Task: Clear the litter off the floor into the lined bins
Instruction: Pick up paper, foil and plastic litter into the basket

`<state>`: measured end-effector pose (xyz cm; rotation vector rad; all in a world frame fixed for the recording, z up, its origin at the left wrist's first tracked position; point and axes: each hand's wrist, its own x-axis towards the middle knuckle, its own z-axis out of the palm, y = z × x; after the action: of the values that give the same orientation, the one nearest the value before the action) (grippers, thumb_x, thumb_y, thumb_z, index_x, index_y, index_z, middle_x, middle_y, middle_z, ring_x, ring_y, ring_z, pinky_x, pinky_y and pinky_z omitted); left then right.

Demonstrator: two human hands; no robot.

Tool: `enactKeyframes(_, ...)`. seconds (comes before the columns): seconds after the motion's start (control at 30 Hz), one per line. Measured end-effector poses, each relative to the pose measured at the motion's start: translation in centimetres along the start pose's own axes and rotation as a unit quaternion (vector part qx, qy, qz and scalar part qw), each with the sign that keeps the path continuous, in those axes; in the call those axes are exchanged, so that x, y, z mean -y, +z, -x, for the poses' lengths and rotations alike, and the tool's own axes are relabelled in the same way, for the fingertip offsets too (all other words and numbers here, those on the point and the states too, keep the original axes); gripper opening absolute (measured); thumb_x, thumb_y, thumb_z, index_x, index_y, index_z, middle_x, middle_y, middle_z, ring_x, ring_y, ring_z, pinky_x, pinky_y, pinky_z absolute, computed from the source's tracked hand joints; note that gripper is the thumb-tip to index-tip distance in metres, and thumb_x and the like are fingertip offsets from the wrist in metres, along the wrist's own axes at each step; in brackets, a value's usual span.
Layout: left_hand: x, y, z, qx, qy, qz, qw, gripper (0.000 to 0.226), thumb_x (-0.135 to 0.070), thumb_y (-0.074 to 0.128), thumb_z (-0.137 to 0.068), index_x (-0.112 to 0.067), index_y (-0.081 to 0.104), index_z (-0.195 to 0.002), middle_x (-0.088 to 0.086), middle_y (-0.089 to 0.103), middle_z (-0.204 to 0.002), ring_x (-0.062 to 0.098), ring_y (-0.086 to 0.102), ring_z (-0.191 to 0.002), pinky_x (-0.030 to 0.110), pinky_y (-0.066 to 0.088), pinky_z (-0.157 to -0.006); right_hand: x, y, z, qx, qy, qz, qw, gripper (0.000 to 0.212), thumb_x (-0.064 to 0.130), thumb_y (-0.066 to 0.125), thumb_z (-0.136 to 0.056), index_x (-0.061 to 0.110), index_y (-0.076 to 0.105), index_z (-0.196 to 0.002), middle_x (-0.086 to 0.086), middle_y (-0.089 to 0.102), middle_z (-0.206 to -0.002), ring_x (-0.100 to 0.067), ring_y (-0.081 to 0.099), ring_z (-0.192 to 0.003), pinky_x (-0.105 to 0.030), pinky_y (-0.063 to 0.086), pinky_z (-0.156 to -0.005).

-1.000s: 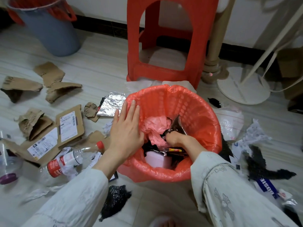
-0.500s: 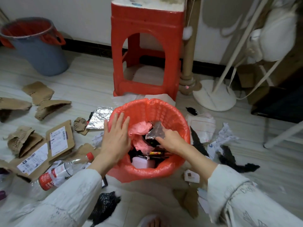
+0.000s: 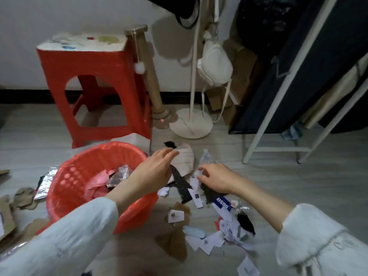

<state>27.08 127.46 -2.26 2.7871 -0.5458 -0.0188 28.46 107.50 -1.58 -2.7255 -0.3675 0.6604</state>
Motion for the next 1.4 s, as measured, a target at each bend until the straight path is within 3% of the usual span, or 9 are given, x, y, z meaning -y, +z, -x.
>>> enactKeyframes(0.17,-4.2,5.7,-5.6,0.093,0.077,-0.048,0.992,0.053,-0.014,0.041,-0.094,-0.016,0.027,-0.145,0.006,0.028,-0.150,0.023,0.029,-0.137,0.036,0.034,-0.109,-12.2,2.4,0.2,-0.028,0.104,-0.057,0.993,0.034,0.021,0.042,-0.096,0.008,0.053,-0.126,-0.016,0.056,-0.129,-0.030,0.053,-0.117,-0.036,0.043,-0.098)
enactKeyframes(0.3,-5.3,13.9,-6.7,0.176,0.040,-0.025,0.983,0.055,-0.016,0.041,-0.094,-0.020,0.023,-0.146,0.004,0.020,-0.154,0.021,0.022,-0.140,0.033,0.029,-0.111,-21.6,7.6,-0.3,-0.042,0.196,-0.080,0.977,0.041,0.021,0.045,-0.095,0.007,0.043,-0.133,-0.019,0.050,-0.134,-0.032,0.048,-0.122,-0.035,0.040,-0.100)
enactKeyframes(0.47,-5.9,23.7,-7.3,0.258,0.030,-0.030,0.965,0.056,-0.021,0.039,-0.096,-0.021,0.017,-0.147,0.004,0.006,-0.158,0.023,0.003,-0.145,0.039,0.014,-0.118,-28.3,13.0,-1.8,-0.017,0.229,0.003,0.973,0.069,0.044,0.046,-0.093,0.022,0.012,-0.149,-0.008,0.015,-0.156,-0.028,0.013,-0.143,-0.045,0.026,-0.112)
enactKeyframes(0.6,-8.1,28.1,-7.8,0.281,0.064,-0.017,0.958,0.056,-0.033,0.037,-0.098,-0.026,0.012,-0.148,0.003,0.001,-0.158,0.025,-0.003,-0.146,0.043,0.008,-0.119,-29.9,14.9,-3.9,-0.027,0.216,0.009,0.976,0.076,0.058,0.043,-0.089,0.030,0.007,-0.149,0.000,-0.005,-0.159,-0.023,-0.007,-0.146,-0.050,0.012,-0.116)
enactKeyframes(0.83,-9.9,32.5,-6.7,0.308,0.146,-0.058,0.938,0.066,-0.049,0.039,-0.094,-0.039,0.000,-0.147,-0.002,-0.014,-0.157,0.027,-0.015,-0.144,0.049,-0.007,-0.114,-33.5,16.5,-5.8,-0.050,0.278,-0.095,0.955,0.070,0.051,0.031,-0.091,0.009,0.023,-0.146,-0.016,0.014,-0.155,-0.031,0.009,-0.144,-0.036,0.008,-0.119)
enactKeyframes(0.93,-9.2,32.7,-6.5,0.272,0.185,-0.097,0.939,0.073,-0.055,0.066,-0.074,-0.041,0.034,-0.139,0.004,0.028,-0.153,0.034,0.024,-0.140,0.058,0.016,-0.108,-33.4,18.2,-5.6,-0.072,0.258,-0.069,0.961,0.052,0.027,0.040,-0.096,-0.003,0.035,-0.139,-0.017,0.021,-0.153,-0.031,0.020,-0.140,-0.031,0.016,-0.116)
enactKeyframes(1.0,-8.6,32.8,-6.1,0.241,0.166,-0.094,0.952,0.070,-0.050,0.077,-0.063,-0.038,0.049,-0.126,0.007,0.054,-0.132,0.035,0.049,-0.124,0.058,0.034,-0.101,-33.0,18.4,-5.6,-0.104,0.255,-0.041,0.960,0.045,0.021,0.040,-0.097,-0.006,0.043,-0.133,-0.017,0.030,-0.149,-0.033,0.029,-0.134,-0.031,0.022,-0.111)
enactKeyframes(1.23,-7.3,32.0,-5.5,0.201,0.120,-0.062,0.970,0.057,-0.033,0.084,-0.059,-0.031,0.059,-0.110,0.003,0.062,-0.092,0.024,0.062,-0.082,0.038,0.052,-0.070,-30.7,17.7,-6.3,-0.182,0.239,-0.119,0.946,0.049,0.035,0.043,-0.097,-0.006,0.057,-0.121,-0.018,0.049,-0.132,-0.033,0.046,-0.121,-0.031,0.033,-0.104)
enactKeyframes(1.4,-6.8,31.3,-5.1,0.225,0.104,-0.019,0.969,0.053,-0.026,0.066,-0.083,-0.028,0.045,-0.132,0.008,0.051,-0.113,0.028,0.051,-0.104,0.039,0.046,-0.086,-27.2,18.7,-6.5,-0.094,0.156,-0.082,0.980,0.070,0.051,0.055,-0.087,0.003,0.042,-0.135,-0.006,0.039,-0.140,-0.023,0.038,-0.126,-0.033,0.036,-0.101)
